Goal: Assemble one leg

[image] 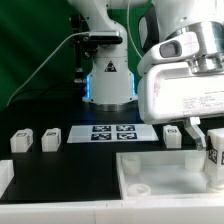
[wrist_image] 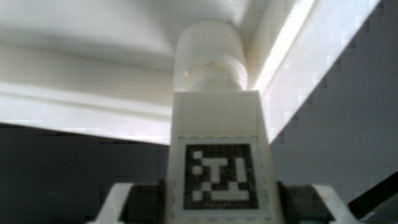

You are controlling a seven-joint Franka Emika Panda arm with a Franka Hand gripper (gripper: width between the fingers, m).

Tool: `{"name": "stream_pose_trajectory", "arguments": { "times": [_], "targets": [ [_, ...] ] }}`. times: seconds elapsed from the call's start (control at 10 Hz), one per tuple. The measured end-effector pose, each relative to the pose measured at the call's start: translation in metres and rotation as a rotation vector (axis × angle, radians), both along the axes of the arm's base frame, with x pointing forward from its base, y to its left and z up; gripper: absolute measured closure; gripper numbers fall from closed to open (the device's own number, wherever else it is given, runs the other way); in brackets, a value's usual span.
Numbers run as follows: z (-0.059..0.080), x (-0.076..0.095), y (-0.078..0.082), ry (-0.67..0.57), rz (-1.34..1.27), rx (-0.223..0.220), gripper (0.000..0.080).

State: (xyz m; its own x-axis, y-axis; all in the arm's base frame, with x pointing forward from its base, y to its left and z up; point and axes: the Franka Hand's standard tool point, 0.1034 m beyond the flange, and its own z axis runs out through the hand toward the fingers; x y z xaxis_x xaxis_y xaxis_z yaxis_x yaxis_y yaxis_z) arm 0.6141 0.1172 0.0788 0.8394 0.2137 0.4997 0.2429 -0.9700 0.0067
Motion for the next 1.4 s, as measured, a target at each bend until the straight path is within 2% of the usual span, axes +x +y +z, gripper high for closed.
{"name": "stream_pose_trajectory", "arguments": {
  "times": [0.2, 0.5, 0.8, 0.9, 1.0, 1.4],
  "targets": [
    [-0.0064, -0.0013, -0.0017, -0.002, 0.0, -0.002, 0.0506],
    [-0.007, -0.0004, 0.0006, -0.063, -0.024, 0.009, 0.0506],
    [-0.007, -0.0004, 0.0003, -0.066, -0.026, 0.01, 0.0506],
    [-0.007, -0.0004, 0.0003, -0.066, -0.026, 0.01, 0.0324],
    [-0.007, -0.0004, 0.0003, -0.066, -0.026, 0.01, 0.0187],
    [-0.0071, -0.0005, 0.0003, -0.066, -0.026, 0.01, 0.0152]
  ]
}}
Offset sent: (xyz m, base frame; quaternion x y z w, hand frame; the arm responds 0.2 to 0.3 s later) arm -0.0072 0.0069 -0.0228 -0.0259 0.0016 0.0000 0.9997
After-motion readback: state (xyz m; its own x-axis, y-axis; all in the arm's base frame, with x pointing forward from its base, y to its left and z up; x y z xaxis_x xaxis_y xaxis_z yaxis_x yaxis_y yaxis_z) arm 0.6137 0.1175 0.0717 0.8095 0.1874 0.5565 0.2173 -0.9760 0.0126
